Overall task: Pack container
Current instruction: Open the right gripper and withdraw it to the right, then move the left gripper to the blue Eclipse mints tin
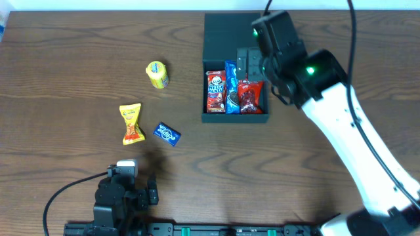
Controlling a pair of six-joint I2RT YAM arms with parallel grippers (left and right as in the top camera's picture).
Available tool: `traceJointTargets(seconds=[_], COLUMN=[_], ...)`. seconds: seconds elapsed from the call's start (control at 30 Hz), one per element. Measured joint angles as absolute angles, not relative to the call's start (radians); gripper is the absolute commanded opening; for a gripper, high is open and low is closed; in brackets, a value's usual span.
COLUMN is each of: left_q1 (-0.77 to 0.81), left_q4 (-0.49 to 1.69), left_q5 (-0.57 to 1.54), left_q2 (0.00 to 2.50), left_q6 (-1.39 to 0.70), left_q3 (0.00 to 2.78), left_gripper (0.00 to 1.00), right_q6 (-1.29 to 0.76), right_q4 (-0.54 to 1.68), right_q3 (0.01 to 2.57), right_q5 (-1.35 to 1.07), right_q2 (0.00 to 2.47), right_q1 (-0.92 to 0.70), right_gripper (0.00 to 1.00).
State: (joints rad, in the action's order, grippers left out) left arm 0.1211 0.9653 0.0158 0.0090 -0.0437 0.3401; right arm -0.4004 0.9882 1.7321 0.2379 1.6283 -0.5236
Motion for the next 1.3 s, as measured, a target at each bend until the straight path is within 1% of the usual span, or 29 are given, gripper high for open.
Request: traceJointTargets(seconds=[0.2, 0.33, 0.67, 0.8, 0.97, 1.3], left_q1=[0.121, 0.121, 0.121, 0.121, 0.121, 0.121], left_q4=[0.965, 0.966, 0.965, 0.965, 0.965, 0.965], left_q5=[0.016, 0.016, 0.016, 0.016, 0.016, 0.016], left_q2=[0.009, 0.009, 0.009, 0.009, 0.009, 0.009], left_q6=[-0.044, -0.044, -0.044, -0.044, -0.044, -0.044], left_q3=[0.340, 0.340, 0.340, 0.340, 0.340, 0.340], left_gripper=[0.96, 0.95, 0.95, 0.96, 0.96, 0.95], right_q6=[-0.381, -0.369, -0.244, -0.215, -0.200, -0.194], right_q4=[0.832, 0.765, 0.738, 0.718, 0.755, 0.781], right_q3=[1.457, 1.280, 1.020, 0.899, 0.788, 0.768], right_q5=[0.259, 0.262, 0.266, 0.194, 0.098, -0.009], right_q2=[1.433, 1.270, 0.905, 0.804, 0.769, 0.846], right_q1=[-0.516, -0.482, -0.306, -0.242, -0.201, -0.200], right_gripper=[0.99, 0.99, 0.99, 0.99, 0.99, 0.99])
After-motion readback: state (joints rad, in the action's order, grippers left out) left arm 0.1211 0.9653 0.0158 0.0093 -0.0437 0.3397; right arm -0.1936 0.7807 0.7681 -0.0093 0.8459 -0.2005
